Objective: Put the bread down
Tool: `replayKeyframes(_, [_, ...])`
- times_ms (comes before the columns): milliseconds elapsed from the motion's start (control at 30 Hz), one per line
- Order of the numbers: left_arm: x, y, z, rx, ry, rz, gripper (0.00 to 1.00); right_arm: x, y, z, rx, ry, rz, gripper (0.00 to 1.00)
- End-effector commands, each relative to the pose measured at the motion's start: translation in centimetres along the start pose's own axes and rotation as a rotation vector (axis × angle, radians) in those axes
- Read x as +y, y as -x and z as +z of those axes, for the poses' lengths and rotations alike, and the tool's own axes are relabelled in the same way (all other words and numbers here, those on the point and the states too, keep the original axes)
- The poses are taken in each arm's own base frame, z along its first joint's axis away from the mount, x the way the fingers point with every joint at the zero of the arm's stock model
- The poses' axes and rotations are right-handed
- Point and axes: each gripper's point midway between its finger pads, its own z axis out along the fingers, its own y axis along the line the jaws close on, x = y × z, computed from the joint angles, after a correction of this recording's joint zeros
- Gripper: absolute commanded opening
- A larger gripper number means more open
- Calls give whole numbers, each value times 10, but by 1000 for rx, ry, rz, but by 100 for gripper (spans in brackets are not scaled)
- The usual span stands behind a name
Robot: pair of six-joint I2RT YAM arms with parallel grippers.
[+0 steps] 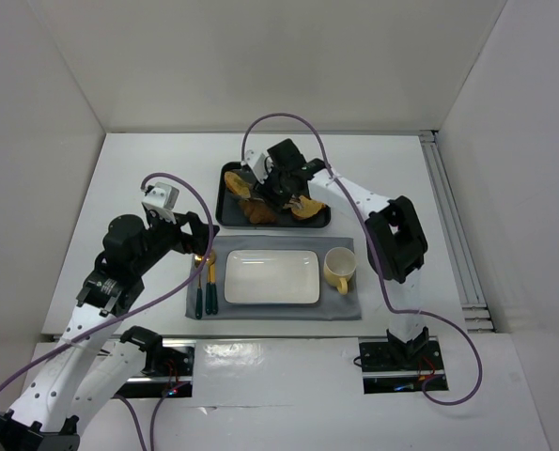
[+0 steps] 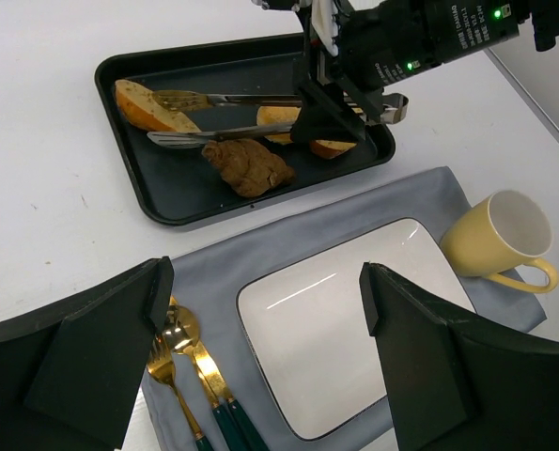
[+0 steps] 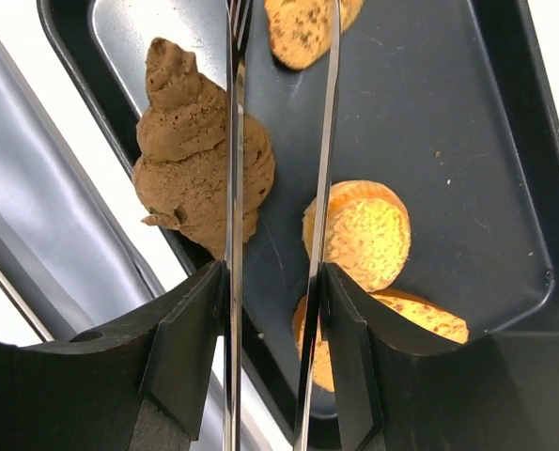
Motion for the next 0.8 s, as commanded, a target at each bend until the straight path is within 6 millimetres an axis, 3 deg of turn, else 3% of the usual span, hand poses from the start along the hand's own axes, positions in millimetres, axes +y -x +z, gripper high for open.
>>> replayKeyframes(0, [-6, 21, -3, -74, -26, 31, 100, -2, 31, -15, -81, -60, -5, 53])
replayKeyframes(100, [-7, 23, -5, -82, -28, 33, 100, -4, 26, -11, -62, -75, -2, 48])
replayKeyframes(167, [-7, 23, -5, -82, -28, 33, 100, -1, 30, -11, -73, -72, -1, 34])
replayKeyframes(367, [-7, 23, -5, -82, -28, 33, 100, -1, 35, -20, -95, -82, -4, 16])
replayKeyframes(767, [-5, 24, -5, -84, -19, 32, 100, 6, 75, -88, -258, -68, -60, 15])
